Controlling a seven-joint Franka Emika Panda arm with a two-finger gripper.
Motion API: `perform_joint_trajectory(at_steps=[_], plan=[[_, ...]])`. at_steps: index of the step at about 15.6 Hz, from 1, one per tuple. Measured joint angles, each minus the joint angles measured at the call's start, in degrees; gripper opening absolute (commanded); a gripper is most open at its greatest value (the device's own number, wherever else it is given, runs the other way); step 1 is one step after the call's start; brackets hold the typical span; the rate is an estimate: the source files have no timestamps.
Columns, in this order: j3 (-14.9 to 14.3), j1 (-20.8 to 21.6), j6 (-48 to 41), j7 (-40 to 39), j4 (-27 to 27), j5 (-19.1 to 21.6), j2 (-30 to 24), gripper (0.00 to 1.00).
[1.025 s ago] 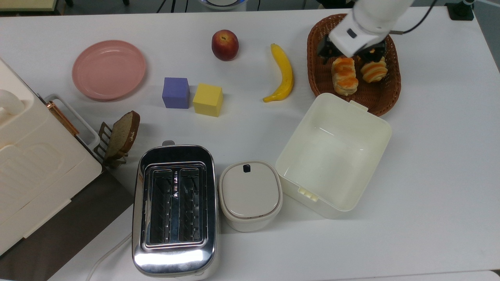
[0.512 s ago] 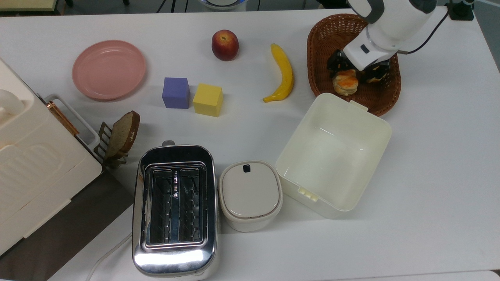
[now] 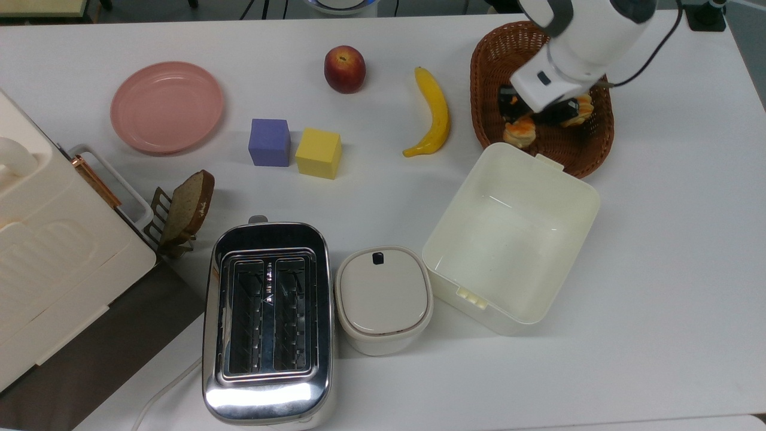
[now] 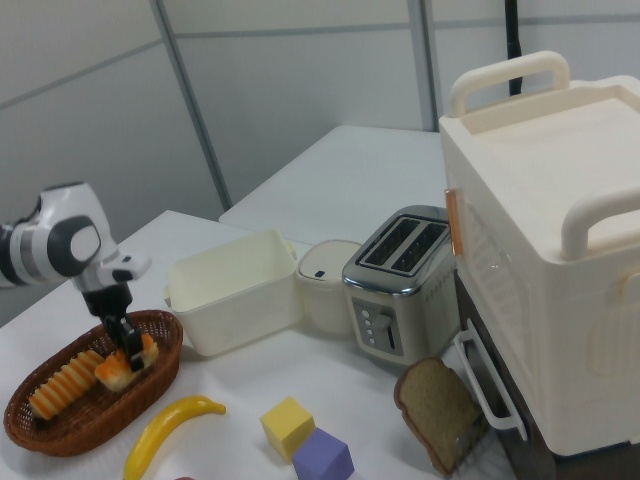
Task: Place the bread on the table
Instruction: 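Lift the bread roll out of the basket and carry it toward the cubes, then lower the roll onto the table beside the banana and open the gripper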
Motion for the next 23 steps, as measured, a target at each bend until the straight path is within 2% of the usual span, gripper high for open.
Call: perform_joint_trajectory(at_steps=[3, 6, 8, 10, 11, 13, 14, 17, 23], plan=[[-0.13, -3.64, -6.08, -4.09, 0.61, 0.00, -5.72, 0.00], [-0.29, -9.79, -10.71, -10.52, 0.44, 0.01, -10.60, 0.00], [-0.45, -14.80, -11.44, -15.50, -0.51, 0.01, -11.47, 0.02], [-0.59, -20.16, -11.23, -20.05, -2.12, 0.00, -10.91, 0.11], [-0.64, -22.76, -10.63, -21.90, -2.71, 0.01, -10.27, 0.27], [-0.68, -26.83, -7.58, -24.27, -3.36, 0.01, -8.57, 0.83], [-0.68, -28.00, -5.85, -24.77, -3.43, 0.00, -7.61, 1.00], [-0.49, -28.37, -3.43, -24.87, -3.40, 0.00, -5.70, 1.00], [-0.29, -27.53, -3.46, -24.80, -2.91, -0.43, -6.53, 1.00]])
